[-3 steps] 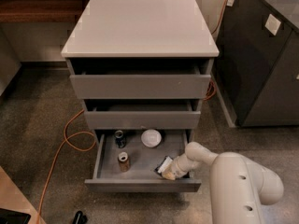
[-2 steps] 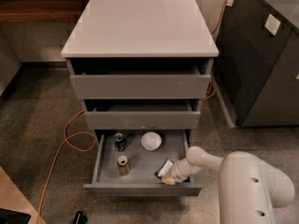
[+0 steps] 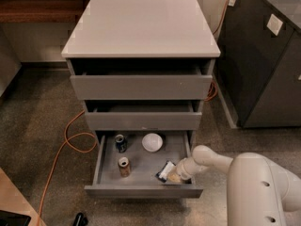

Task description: Pick rxbar blueberry from bottom drawer and place on counter

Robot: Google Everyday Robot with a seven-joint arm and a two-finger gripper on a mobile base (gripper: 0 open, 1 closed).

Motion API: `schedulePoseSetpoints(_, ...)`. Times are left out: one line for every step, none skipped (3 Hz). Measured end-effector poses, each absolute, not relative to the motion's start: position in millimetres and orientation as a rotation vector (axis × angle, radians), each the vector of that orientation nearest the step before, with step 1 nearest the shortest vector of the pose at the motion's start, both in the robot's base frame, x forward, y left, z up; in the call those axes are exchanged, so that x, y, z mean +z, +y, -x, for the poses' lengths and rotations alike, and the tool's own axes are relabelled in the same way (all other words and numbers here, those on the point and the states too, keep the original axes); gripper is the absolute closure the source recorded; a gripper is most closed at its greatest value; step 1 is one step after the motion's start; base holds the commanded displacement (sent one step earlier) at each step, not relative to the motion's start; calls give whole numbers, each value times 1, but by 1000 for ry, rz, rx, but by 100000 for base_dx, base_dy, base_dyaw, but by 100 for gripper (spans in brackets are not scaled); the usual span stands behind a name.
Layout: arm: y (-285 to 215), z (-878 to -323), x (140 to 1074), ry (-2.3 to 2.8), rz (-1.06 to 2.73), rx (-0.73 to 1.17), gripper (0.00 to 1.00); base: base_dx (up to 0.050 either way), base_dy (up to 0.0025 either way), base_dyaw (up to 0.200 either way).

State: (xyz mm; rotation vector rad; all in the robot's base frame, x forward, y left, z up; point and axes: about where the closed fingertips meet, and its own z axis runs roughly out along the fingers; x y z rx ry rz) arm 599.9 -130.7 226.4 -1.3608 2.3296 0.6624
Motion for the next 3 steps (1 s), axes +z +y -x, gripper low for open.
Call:
schedulePoseSetpoints(-129,-599,225,2331,1362,665,79,0,0,0)
schedulePoseSetpoints(-128,-598,224,2331,1364,669,56,0,0,0)
schedulePoseSetpoints(-126,-598,223,2333,1382,657,32,0,0,0)
